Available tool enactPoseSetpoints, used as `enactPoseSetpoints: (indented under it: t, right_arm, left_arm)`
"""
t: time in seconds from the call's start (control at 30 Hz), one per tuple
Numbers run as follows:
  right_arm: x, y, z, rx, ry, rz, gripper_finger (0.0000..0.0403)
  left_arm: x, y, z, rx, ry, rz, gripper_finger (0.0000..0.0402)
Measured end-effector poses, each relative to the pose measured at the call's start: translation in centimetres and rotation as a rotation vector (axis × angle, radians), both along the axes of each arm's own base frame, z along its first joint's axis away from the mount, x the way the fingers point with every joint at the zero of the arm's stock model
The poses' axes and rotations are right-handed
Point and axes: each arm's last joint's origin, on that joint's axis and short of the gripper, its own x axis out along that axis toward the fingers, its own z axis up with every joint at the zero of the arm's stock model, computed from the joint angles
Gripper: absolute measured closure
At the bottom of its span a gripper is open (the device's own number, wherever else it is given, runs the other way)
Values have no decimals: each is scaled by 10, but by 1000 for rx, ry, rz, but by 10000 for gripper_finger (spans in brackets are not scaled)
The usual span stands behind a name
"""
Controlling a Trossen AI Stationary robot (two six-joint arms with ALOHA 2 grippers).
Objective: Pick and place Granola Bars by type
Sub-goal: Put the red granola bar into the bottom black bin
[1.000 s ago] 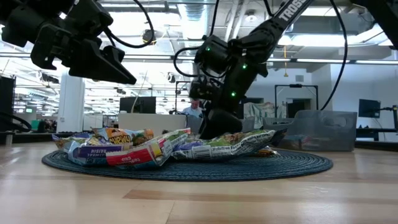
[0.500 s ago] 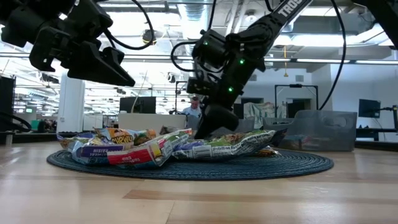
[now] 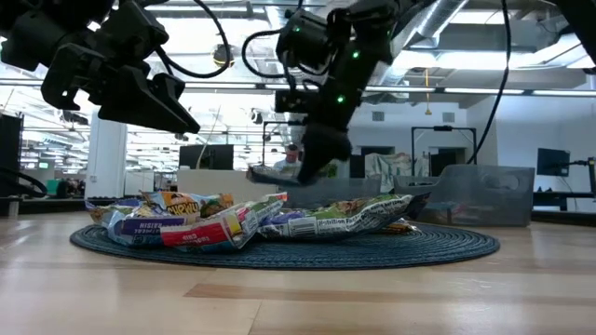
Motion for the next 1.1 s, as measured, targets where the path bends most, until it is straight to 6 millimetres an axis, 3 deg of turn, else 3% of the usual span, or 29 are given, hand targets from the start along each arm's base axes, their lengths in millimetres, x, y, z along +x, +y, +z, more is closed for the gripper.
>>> enactPoseSetpoints:
  t: [0.13, 0.37, 0.73, 0.9, 1.1]
  right_arm:
    - [-13, 10, 16, 22, 29, -80, 364]
    - [-52, 34, 50, -33, 109, -252, 365]
    - [-128, 58, 96, -255, 107, -753, 360]
    - [-138, 61, 92, -222, 15, -796, 366]
    - [-166, 44, 60, -248, 117, -938, 363]
  left_arm:
    - [0, 0, 0, 20, 5, -9, 255]
    - [1, 1, 1, 98, -8, -43, 255]
    - [4, 3, 7, 183, -67, -48, 255]
    - [4, 2, 9, 198, -86, -54, 255]
    - [5, 2, 9, 204, -89, -56, 255]
